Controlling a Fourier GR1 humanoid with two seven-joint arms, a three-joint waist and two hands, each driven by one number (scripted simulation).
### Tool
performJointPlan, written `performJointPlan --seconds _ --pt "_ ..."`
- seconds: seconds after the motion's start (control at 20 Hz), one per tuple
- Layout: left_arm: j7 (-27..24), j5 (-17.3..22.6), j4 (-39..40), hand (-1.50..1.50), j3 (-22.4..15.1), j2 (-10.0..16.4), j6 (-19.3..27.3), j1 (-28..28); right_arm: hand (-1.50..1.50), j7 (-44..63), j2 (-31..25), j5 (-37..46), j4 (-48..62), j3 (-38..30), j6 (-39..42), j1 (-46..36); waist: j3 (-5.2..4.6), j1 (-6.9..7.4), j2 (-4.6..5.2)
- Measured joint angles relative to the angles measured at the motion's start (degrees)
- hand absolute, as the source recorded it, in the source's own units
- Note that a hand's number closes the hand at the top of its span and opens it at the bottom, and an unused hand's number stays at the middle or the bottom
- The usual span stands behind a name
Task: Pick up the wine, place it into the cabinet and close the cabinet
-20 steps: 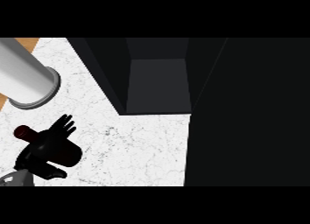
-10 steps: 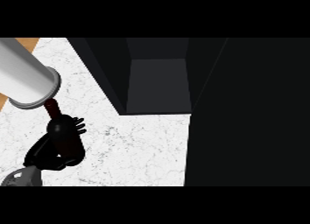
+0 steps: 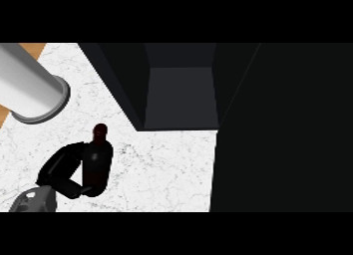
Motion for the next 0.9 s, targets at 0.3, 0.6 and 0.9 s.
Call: performJointPlan --seconds 0.3,0.6,0.9 --pt "-4.1 1.2 -4.6 1.5 0.2 -2.4 4.9 2.8 -1.5 -0.8 0.5 0.2 0.4 0.8 -0.1 0.3 0.05 0.52 -0.18" --pt "-11.6 6.3 -10.1 1.5 4.4 -9.5 15.8 8.5 -1.5 -2.5 1.1 0.4 0.7 1.0 -0.2 1.3 0.1 0.92 -0.48" --pt "-9.6 12.7 -22.4 1.5 -2.3 -12.4 21.1 12.8 -1.5 -1.7 0.6 0.3 0.5 0.5 0.1 1.3 0.13 0.95 -0.43"
